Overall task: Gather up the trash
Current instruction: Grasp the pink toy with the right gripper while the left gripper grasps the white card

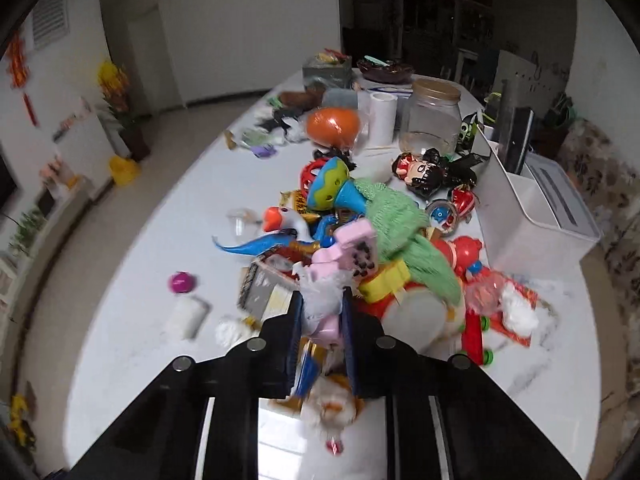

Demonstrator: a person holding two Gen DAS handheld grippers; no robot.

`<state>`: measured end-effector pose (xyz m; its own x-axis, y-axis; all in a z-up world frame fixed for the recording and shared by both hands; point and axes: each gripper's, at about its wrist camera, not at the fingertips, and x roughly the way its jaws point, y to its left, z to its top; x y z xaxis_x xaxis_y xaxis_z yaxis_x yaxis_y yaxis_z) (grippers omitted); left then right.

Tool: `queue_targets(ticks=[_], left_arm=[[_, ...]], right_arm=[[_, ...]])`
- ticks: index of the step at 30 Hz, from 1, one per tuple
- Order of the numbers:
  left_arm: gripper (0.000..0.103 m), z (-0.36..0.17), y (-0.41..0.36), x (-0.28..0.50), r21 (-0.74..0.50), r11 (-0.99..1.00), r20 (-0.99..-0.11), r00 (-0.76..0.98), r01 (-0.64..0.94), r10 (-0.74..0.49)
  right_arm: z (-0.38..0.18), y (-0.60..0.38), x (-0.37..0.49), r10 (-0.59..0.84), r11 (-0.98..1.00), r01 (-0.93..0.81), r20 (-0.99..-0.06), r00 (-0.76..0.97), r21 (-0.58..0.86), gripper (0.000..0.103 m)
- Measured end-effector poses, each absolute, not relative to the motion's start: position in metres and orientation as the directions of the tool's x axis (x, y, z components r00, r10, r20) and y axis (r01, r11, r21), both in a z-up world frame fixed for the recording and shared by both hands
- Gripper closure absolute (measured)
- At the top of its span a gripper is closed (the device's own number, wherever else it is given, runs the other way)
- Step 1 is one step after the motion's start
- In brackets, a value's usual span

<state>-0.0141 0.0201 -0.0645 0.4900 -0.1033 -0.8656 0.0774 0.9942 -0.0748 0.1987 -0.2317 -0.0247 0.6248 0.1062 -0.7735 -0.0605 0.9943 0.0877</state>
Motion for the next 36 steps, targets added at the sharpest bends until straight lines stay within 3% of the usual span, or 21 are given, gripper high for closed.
queue_targets(ticks=[7,12,22,23,27,36], left_arm=[[0.014,-0.076,0.012,0.029,-0.060,0.994,-0.860,0.500,0.095,-0.100],[0.014,-0.089,0.014,0.095,-0.073,0.993,-0.837,0.536,0.089,-0.109],[0.014,-0.127,-0.005,0.223,0.029,0.999,-0.858,0.513,0.022,0.014],[0.016,-0.129,-0.008,0.228,0.038,0.999,-0.857,0.515,0.027,0.019],[0.065,-0.138,-0.013,0.237,-0.008,0.999,-0.875,0.484,0.050,-0.032],[0.067,-0.095,-0.016,0.186,0.048,0.991,-0.841,0.541,0.123,-0.026]], right_arm=[[-0.011,-0.272,0.142,0.247,0.965,-0.087,-0.750,0.613,0.246,0.085],[-0.010,-0.285,0.105,0.279,0.956,-0.102,-0.743,0.608,0.276,0.085],[-0.035,-0.288,0.047,0.289,0.951,-0.080,-0.764,0.577,0.299,0.085],[-0.038,-0.287,0.041,0.287,0.951,-0.078,-0.768,0.572,0.298,0.085],[-0.043,-0.290,0.028,0.298,0.945,-0.063,-0.771,0.563,0.320,0.085],[-0.026,-0.288,0.013,0.332,0.934,-0.095,-0.742,0.583,0.343,0.084]])
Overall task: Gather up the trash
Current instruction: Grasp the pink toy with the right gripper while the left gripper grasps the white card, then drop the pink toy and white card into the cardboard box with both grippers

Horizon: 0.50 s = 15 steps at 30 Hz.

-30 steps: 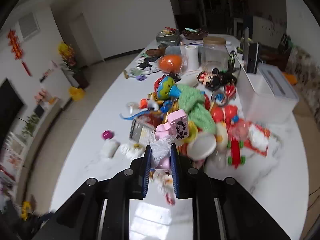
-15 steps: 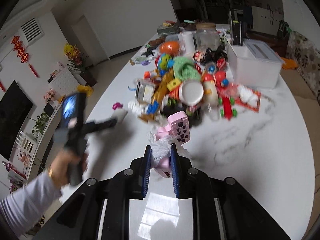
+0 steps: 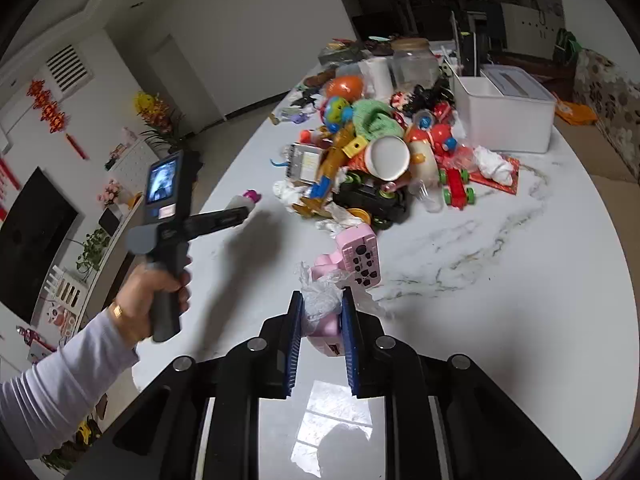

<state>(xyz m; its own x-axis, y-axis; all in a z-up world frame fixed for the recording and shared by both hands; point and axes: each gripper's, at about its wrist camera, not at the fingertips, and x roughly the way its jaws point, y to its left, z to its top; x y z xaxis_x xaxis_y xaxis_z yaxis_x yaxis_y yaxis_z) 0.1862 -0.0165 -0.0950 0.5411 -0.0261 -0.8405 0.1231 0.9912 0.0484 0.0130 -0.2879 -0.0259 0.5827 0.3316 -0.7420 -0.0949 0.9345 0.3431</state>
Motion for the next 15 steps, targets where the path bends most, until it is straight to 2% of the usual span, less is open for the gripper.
queue_targets(ticks=[6,9,15], left_arm=[[0.067,-0.045,0.004,0.086,0.086,0.983,-0.814,0.580,0.160,-0.023],[0.067,-0.038,0.016,0.047,0.093,0.978,-0.823,0.567,0.186,-0.030],[0.067,-0.051,0.060,-0.048,0.013,0.987,-0.875,0.480,0.159,-0.065]], right_arm=[[-0.004,-0.270,-0.008,0.388,0.919,-0.174,-0.722,0.573,0.355,0.085],[0.006,-0.256,-0.025,0.432,0.902,-0.242,-0.719,0.545,0.359,0.085],[0.016,-0.223,-0.069,0.530,0.843,-0.375,-0.711,0.461,0.385,0.085]])
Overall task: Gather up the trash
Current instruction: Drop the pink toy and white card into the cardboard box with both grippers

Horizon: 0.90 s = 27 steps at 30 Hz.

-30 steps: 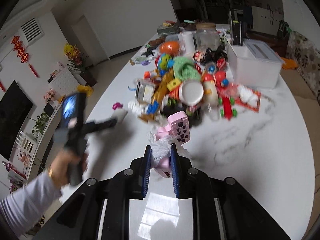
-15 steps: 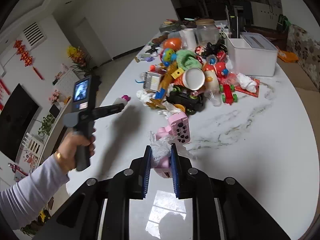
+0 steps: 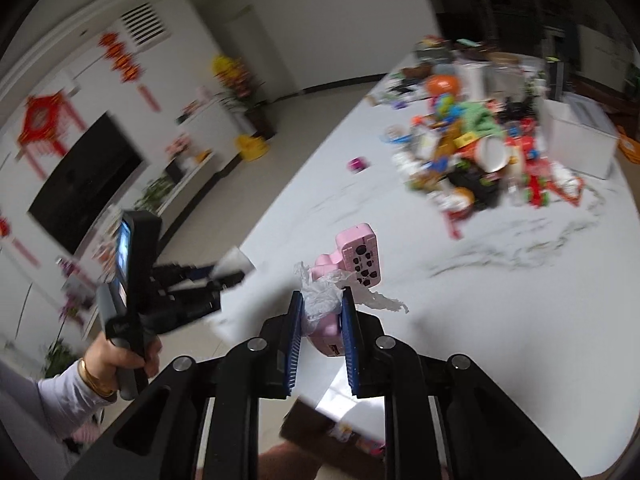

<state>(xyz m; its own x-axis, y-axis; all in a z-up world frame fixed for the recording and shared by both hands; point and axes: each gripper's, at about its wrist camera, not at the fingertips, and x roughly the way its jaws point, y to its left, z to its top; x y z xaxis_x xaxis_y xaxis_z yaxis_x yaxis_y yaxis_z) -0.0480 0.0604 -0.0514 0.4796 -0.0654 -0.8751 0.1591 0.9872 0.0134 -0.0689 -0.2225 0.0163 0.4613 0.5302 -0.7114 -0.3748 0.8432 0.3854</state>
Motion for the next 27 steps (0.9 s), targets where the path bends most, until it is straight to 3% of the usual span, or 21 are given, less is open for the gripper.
queue_targets(ticks=[7,12,19,23,24,26,27], left_arm=[[0.067,-0.113,0.079,-0.131,0.003,0.986,-0.949,0.312,0.169,-0.051],[0.067,-0.174,0.066,-0.155,-0.029,0.975,-0.978,0.194,0.220,-0.073],[0.065,-0.290,0.032,-0.169,-0.087,0.968,-0.996,0.001,0.235,-0.090],[0.061,-0.355,0.014,-0.167,-0.064,0.973,-0.993,-0.114,0.223,-0.039],[0.055,-0.366,0.012,-0.168,-0.053,0.972,-0.991,-0.135,0.228,-0.022],[0.039,-0.389,0.002,-0.165,-0.030,0.966,-0.981,-0.192,0.257,0.020],[0.039,-0.396,0.000,-0.163,-0.022,0.965,-0.978,-0.207,0.262,0.034]], right_arm=[[-0.004,-0.198,-0.116,0.553,0.811,-0.427,-0.763,0.335,0.401,0.085],[-0.049,-0.180,-0.138,0.517,0.810,-0.427,-0.832,0.200,0.401,0.085],[-0.163,-0.161,-0.163,0.354,0.855,-0.418,-0.934,0.041,0.306,0.085],[-0.243,-0.161,-0.172,0.268,0.893,-0.374,-0.963,-0.007,0.251,0.084],[-0.261,-0.161,-0.173,0.232,0.902,-0.373,-0.973,-0.004,0.216,0.081],[-0.292,-0.161,-0.173,0.189,0.917,-0.354,-0.982,-0.017,0.182,0.060],[-0.303,-0.162,-0.172,0.174,0.924,-0.342,-0.985,-0.021,0.171,0.052]])
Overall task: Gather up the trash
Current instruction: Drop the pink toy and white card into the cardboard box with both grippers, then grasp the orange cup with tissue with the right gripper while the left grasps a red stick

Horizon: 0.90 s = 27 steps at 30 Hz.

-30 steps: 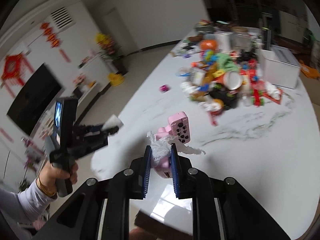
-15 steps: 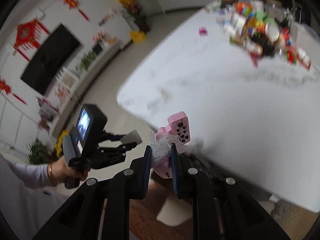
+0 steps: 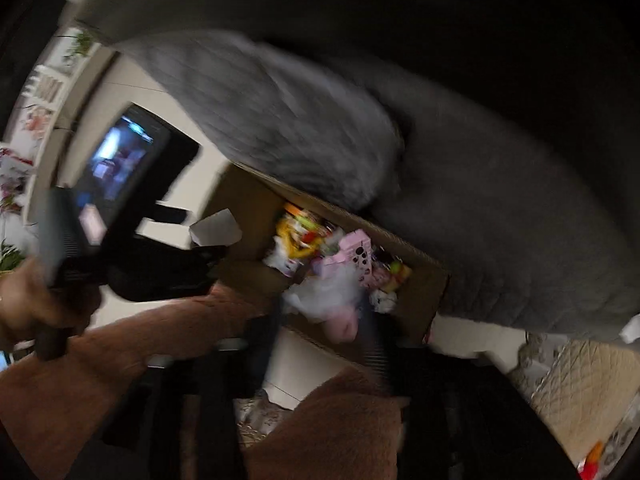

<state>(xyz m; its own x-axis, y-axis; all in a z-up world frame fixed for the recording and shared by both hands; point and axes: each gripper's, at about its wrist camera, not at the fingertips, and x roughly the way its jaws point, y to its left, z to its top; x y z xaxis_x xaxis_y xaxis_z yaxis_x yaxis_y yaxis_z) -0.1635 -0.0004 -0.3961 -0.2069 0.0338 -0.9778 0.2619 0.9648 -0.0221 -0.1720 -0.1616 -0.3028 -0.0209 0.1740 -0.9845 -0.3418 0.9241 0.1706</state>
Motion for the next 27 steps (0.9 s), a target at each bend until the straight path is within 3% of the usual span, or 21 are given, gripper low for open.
queue_targets(ticks=[7,14,17,22,24,27], left_arm=[[0.034,-0.421,0.008,-0.158,-0.018,0.973,-0.959,-0.279,0.229,0.048],[0.034,-0.404,0.019,-0.164,-0.047,0.977,-0.966,-0.259,0.207,0.008],[0.034,-0.356,0.027,-0.170,-0.067,0.968,-0.987,-0.158,0.242,-0.029],[0.033,-0.241,0.040,-0.172,-0.111,0.951,-0.989,0.060,0.288,-0.134],[0.021,-0.201,0.042,-0.167,-0.115,0.951,-0.973,0.160,0.286,-0.166],[0.020,-0.152,0.038,-0.156,-0.083,0.958,-0.932,0.320,0.274,-0.172]], right_arm=[[-0.344,-0.162,-0.171,0.094,0.947,-0.303,-0.994,-0.054,0.106,0.032],[-0.321,-0.171,-0.172,0.123,0.940,-0.314,-0.991,-0.045,0.131,0.032],[-0.264,-0.177,-0.171,0.184,0.927,-0.338,-0.983,0.026,0.164,0.032],[-0.144,-0.190,-0.147,0.305,0.909,-0.361,-0.922,0.239,0.207,0.012],[-0.100,-0.196,-0.122,0.326,0.915,-0.358,-0.863,0.386,0.186,0.005],[-0.077,-0.201,-0.070,0.271,0.941,-0.320,-0.804,0.529,0.107,0.005]])
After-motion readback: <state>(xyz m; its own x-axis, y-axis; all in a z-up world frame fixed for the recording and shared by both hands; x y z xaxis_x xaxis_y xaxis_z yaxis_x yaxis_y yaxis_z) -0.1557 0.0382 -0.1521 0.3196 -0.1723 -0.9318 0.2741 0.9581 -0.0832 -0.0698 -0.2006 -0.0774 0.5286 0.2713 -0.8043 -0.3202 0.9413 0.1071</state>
